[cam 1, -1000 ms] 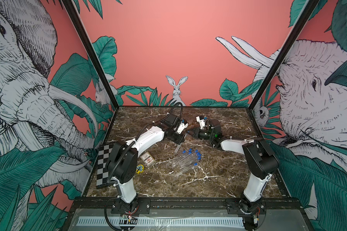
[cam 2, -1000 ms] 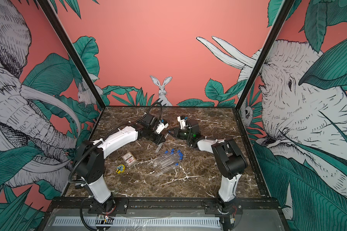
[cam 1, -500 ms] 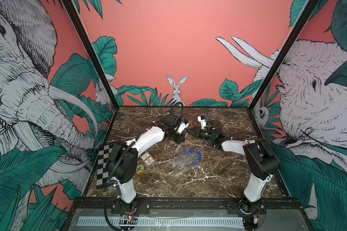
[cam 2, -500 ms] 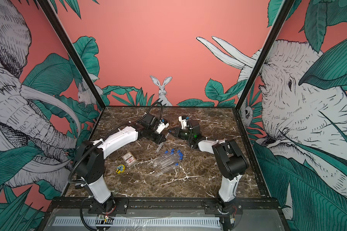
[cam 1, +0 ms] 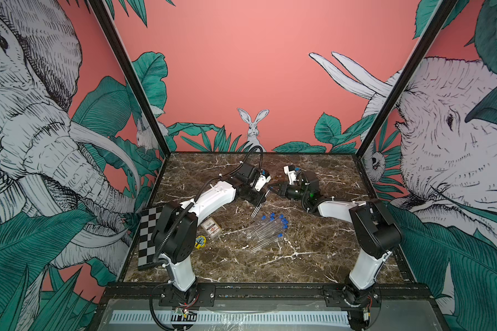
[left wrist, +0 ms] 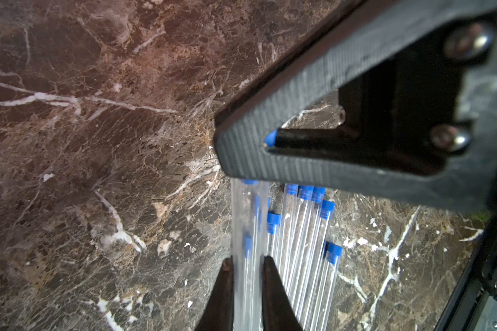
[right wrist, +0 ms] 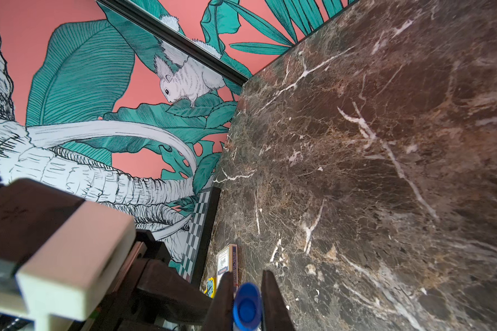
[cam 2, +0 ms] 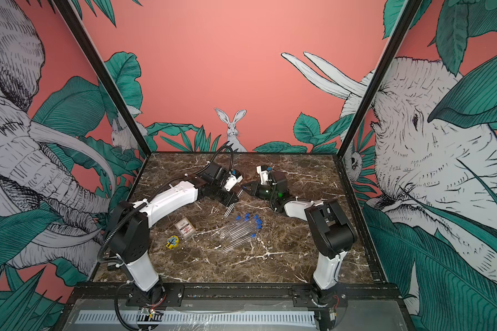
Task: Remove stoppers from test tubes
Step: Open the stopper on the test tube.
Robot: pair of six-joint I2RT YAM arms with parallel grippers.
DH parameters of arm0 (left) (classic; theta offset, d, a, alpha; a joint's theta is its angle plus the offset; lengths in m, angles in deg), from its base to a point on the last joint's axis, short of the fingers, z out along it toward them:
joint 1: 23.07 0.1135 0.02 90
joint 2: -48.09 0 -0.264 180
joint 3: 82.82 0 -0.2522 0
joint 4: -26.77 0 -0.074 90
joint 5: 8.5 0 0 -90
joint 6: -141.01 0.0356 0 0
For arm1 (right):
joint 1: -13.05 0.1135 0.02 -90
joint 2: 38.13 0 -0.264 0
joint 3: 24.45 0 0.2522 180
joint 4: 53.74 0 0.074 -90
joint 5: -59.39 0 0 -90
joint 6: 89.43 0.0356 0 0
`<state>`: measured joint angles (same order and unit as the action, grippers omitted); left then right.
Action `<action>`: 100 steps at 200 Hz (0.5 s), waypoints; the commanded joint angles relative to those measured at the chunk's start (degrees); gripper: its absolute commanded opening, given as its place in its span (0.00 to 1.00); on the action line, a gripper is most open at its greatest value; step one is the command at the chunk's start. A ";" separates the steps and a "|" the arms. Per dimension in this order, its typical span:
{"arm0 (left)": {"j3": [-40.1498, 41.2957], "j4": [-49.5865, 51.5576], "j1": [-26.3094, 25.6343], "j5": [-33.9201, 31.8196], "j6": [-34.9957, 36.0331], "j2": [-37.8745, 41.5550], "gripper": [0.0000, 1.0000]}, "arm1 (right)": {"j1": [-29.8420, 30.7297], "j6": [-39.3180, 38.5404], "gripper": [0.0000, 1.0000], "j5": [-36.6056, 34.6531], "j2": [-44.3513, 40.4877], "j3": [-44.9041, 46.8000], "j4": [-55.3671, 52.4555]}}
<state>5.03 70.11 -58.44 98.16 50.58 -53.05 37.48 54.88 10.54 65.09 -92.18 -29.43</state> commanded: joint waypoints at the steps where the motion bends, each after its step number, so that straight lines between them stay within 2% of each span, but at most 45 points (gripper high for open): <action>1: 0.96 6.09 0.39 -2.67 -0.01 1.27 0.03 | -1.85 2.80 0.02 -1.41 -1.78 -0.03 8.69; 51: 0.91 6.25 0.48 -2.83 0.26 1.21 0.03 | -1.88 -5.54 0.02 -3.00 -4.60 -1.19 -3.33; 100: 1.05 6.28 0.48 -2.87 0.25 1.25 0.03 | -1.84 -3.53 0.02 -3.18 -4.18 -0.80 -0.42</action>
<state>5.03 70.20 -58.92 98.60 51.06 -53.07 37.26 51.12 9.88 63.04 -91.94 -34.07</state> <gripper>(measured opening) 0.145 0.139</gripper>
